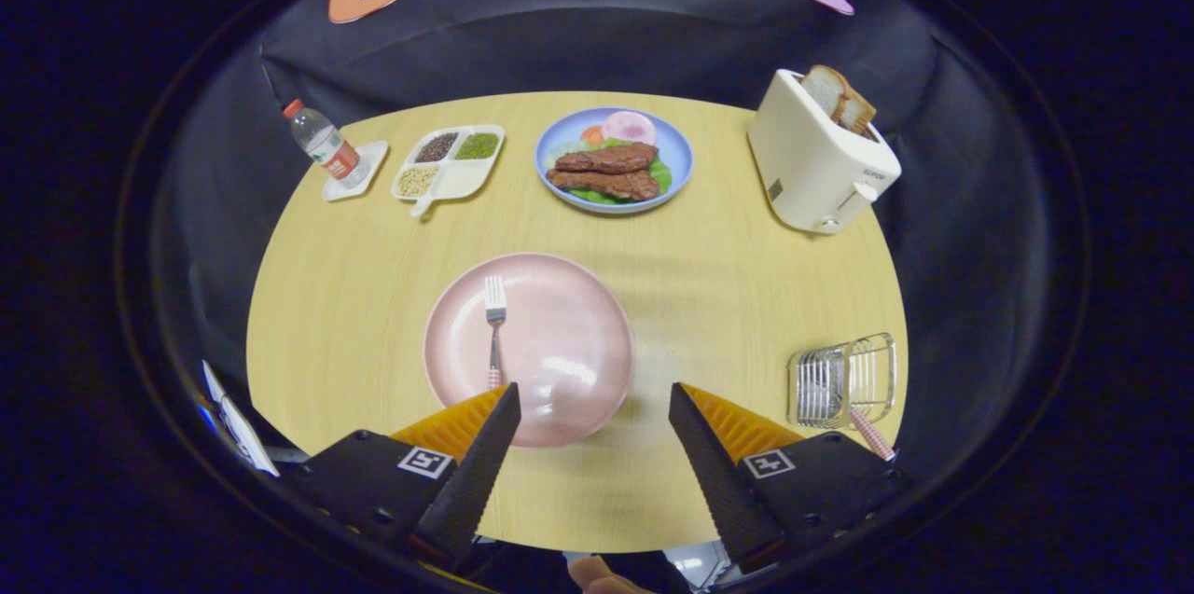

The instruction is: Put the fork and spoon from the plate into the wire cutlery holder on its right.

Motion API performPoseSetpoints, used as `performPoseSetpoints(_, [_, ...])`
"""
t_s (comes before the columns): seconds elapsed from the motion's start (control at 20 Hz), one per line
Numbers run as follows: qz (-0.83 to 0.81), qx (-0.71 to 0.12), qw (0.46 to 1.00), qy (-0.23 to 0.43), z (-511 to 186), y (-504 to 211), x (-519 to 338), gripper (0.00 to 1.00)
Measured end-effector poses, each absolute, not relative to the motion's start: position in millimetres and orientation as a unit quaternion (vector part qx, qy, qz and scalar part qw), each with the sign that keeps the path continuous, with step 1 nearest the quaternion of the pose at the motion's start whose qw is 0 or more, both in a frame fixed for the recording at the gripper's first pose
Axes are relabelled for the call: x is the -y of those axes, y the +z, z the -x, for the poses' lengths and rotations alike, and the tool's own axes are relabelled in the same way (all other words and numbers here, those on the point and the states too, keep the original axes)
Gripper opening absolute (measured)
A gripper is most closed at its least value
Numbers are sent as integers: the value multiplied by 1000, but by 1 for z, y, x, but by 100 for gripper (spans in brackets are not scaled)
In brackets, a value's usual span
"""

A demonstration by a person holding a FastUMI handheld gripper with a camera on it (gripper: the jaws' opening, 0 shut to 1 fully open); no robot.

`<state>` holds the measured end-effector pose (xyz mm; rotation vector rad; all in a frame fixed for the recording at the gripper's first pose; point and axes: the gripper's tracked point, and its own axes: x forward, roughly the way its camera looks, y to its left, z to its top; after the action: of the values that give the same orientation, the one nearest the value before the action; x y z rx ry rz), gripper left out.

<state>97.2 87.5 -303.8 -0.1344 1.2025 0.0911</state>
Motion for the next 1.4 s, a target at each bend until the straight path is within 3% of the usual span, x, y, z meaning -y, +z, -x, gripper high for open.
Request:
performPoseSetpoints(0.6, [52,-568,820,55,-96,-390,-151,97])
performPoseSetpoints(0.85, [53,-584,806,80,-85,-406,-168,75])
performPoseSetpoints(1.05, [68,-587,803,81,-88,-411,-170,48])
performPoseSetpoints(1.2, [91,-586,802,74,-91,-417,-166,48])
performPoseSetpoints(1.35, [82,-592,799,64,-92,-421,-163,10])
performPoseSetpoints(1.4, [81,-592,799,66,-92,-423,-164,13])
